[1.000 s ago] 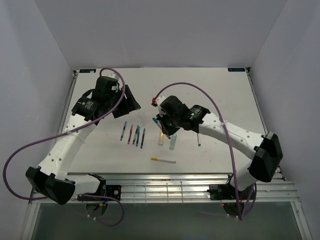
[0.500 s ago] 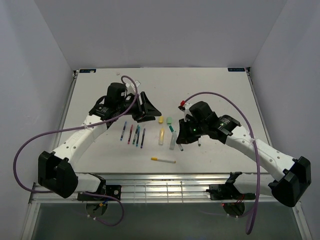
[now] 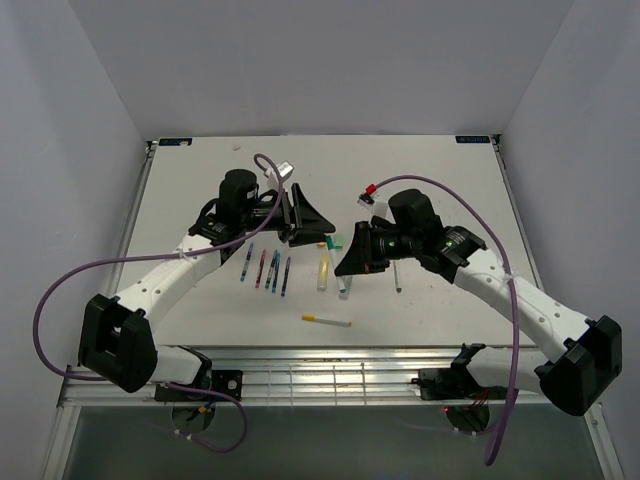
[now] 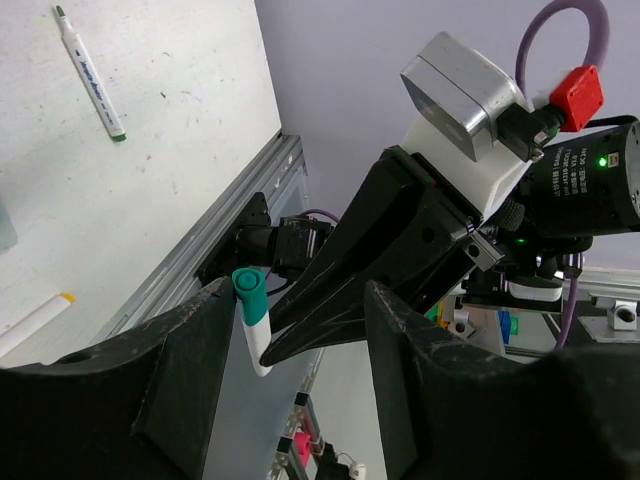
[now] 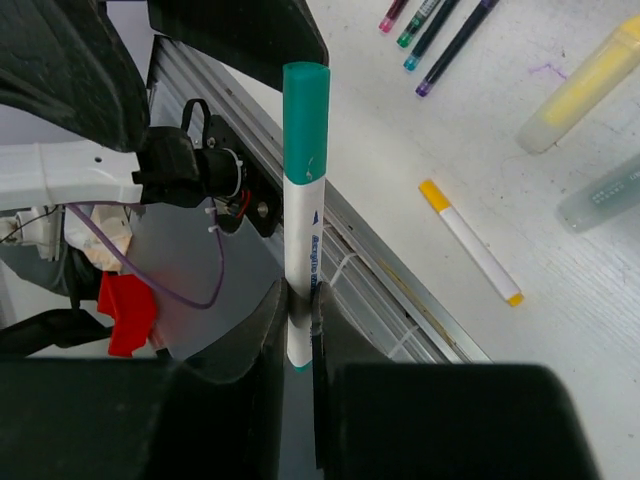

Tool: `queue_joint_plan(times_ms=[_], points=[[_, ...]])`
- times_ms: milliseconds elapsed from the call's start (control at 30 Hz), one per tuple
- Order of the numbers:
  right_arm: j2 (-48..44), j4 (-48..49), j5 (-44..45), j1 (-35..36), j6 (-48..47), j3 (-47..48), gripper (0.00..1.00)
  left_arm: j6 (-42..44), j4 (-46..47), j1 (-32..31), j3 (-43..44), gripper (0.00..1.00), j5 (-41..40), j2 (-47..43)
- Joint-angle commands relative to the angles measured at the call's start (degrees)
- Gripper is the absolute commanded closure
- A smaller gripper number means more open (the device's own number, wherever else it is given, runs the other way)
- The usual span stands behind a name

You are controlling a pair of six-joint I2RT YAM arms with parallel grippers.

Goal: Open the pen caps

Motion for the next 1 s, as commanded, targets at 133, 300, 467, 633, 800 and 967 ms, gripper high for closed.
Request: queue_joint_plan(times_ms=[133, 300, 467, 633, 800, 967], points=[[1.27, 4.66, -3.61, -0.13, 2.1, 3.25, 0.92, -1.16, 3.08, -1.36, -0.93, 0.36, 0.16, -1.84], [1.27, 4.75, -2.82, -0.3, 2.28, 3.52, 0.92, -0.55, 2.2, -1.36, -0.67, 0.39, -0.11, -1.58], [1.89, 5.01, -1.94, -0.91, 2.71, 3.87, 0.92, -0.37, 2.2, -1.36, -0.67, 0.48, 0.42, -1.05], [2.85, 6.16, -2.73, -1.35, 3.86, 4.31, 0.92, -0.28, 2.12, -1.36, -0.4, 0.69, 0.51, -0.7], [3.73, 6.86, -3.17, -1.71, 4.3, 4.39, 0.88, -0.28, 1.68, -1.36, 0.56, 0.96, 0.86, 0.79], [5.22, 7.3, -3.51, -1.71, 3.51, 5.36, 0.64, -0.37, 0.89, -1.36, 1.27, 1.0, 0.95, 1.59]])
